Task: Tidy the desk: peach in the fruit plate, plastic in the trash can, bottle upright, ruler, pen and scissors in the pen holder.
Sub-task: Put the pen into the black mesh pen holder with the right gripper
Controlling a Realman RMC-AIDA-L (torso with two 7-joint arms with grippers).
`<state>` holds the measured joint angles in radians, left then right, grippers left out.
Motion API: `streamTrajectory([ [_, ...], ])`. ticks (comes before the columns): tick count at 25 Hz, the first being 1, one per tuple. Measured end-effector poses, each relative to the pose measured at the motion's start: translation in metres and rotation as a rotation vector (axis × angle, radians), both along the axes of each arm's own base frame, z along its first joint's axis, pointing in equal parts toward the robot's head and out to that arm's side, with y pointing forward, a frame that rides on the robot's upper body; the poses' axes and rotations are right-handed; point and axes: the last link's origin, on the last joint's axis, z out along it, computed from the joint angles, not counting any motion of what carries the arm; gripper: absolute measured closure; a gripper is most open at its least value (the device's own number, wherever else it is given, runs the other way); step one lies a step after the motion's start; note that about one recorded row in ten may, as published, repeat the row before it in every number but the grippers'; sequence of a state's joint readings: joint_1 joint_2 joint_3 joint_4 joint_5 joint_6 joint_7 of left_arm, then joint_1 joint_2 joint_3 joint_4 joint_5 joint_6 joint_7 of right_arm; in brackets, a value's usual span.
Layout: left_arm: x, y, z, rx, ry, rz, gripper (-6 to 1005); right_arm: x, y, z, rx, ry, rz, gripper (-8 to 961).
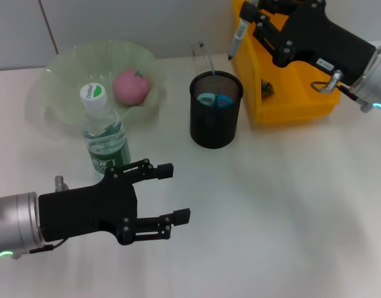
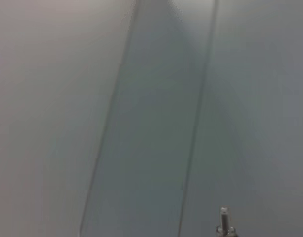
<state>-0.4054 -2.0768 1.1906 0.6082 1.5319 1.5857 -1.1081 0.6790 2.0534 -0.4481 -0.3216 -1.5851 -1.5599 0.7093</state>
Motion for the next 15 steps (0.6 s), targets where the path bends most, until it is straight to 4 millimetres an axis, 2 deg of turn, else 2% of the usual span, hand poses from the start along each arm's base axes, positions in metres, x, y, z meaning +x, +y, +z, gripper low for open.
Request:
streamTrajectory([
  [6, -0.001, 0.000, -0.001, 0.007, 0.007, -0.009, 165, 0.000, 0.012, -0.016, -0.070, -0.039, -0.092, 710],
  [15, -0.001, -0.001, -0.003, -0.006, 0.019, -0.010, 165, 0.003, 0.021, -0.035, -0.091, -0.094, -0.179, 682],
])
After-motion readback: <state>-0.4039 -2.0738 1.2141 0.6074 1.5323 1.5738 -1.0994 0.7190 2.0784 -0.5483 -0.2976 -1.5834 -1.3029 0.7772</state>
